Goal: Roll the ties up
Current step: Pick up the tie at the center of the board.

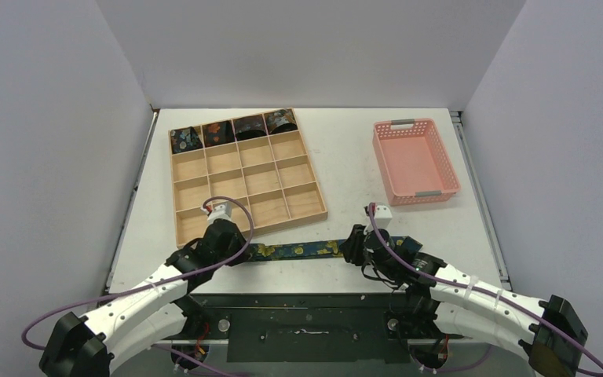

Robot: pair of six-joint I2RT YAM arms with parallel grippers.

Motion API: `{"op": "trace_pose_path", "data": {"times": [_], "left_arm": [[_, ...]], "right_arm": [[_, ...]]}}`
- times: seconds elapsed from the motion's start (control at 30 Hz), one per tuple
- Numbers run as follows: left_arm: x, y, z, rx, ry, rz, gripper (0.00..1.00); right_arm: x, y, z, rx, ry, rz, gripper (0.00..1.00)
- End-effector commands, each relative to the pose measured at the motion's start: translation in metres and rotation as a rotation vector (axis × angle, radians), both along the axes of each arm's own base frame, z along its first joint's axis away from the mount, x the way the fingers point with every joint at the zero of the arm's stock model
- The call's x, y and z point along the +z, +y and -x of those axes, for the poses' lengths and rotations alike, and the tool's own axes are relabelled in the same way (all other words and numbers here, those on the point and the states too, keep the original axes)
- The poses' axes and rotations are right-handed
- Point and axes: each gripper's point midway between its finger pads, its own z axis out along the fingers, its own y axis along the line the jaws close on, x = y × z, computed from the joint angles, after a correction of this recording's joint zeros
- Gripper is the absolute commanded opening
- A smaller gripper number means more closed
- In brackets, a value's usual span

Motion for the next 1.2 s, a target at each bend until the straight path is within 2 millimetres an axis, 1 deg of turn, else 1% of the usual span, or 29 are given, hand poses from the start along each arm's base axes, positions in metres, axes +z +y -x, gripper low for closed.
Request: {"op": "trace_pose_path", "data": {"times": [0.0, 0.13, 0.2, 0.27, 0.33, 0.37, 0.43, 0.5, 0.63, 0.7, 0.8, 0.83, 0.9, 0.97, 1.07, 1.17], "left_arm": [[0.014, -0.028, -0.016, -0.077, -0.062, 0.093, 0.0], [0.004, -0.032, -0.016, -0.094, -0.038, 0.085, 0.0], [-0.002, -0.031, -0.015, -0.097, -0.026, 0.077, 0.0], [-0.008, -0.03, -0.013, -0.1, -0.014, 0.071, 0.0], [-0.009, -0.031, -0.011, -0.104, -0.011, 0.074, 0.0], [-0.008, -0.031, -0.011, -0.103, -0.012, 0.076, 0.0], [0.003, -0.03, -0.011, -0.1, -0.035, 0.091, 0.01], [0.016, -0.027, -0.012, -0.085, -0.065, 0.1, 0.09], [0.048, -0.013, -0.009, -0.043, -0.136, 0.118, 0.37], [0.061, -0.003, -0.005, -0.017, -0.169, 0.122, 0.47], [0.067, 0.018, 0.003, 0.06, -0.19, 0.11, 0.6], [0.065, 0.026, 0.004, 0.094, -0.194, 0.101, 0.65], [0.064, 0.034, 0.005, 0.142, -0.204, 0.107, 0.76], [0.06, 0.039, 0.005, 0.18, -0.198, 0.101, 0.85], [0.049, 0.049, 0.004, 0.237, -0.165, 0.063, 0.9], [0.039, 0.05, 0.003, 0.248, -0.144, 0.043, 0.91]], "right_arm": [[0.007, 0.01, -0.005, 0.02, -0.027, -0.042, 0.25], [0.008, 0.017, -0.004, 0.044, -0.031, -0.065, 0.26], [0.009, 0.024, -0.002, 0.073, -0.029, -0.087, 0.29], [0.013, 0.035, 0.0, 0.108, -0.031, -0.129, 0.34], [0.022, 0.051, -0.001, 0.138, -0.049, -0.193, 0.39], [0.027, 0.058, -0.001, 0.152, -0.059, -0.222, 0.41], [0.037, 0.074, -0.003, 0.179, -0.066, -0.273, 0.41], [0.046, 0.093, -0.003, 0.239, -0.053, -0.291, 0.41], [0.048, 0.137, -0.005, 0.352, -0.007, -0.313, 0.38], [0.049, 0.158, -0.006, 0.392, 0.0, -0.338, 0.38], [0.046, 0.189, -0.003, 0.449, 0.014, -0.332, 0.37], [0.045, 0.2, -0.001, 0.471, 0.021, -0.327, 0.36], [0.038, 0.217, -0.001, 0.491, 0.04, -0.315, 0.34], [0.03, 0.228, -0.002, 0.496, 0.062, -0.309, 0.32], [0.016, 0.239, -0.008, 0.493, 0.083, -0.293, 0.31], [0.004, 0.244, -0.01, 0.492, 0.102, -0.276, 0.31]]}}
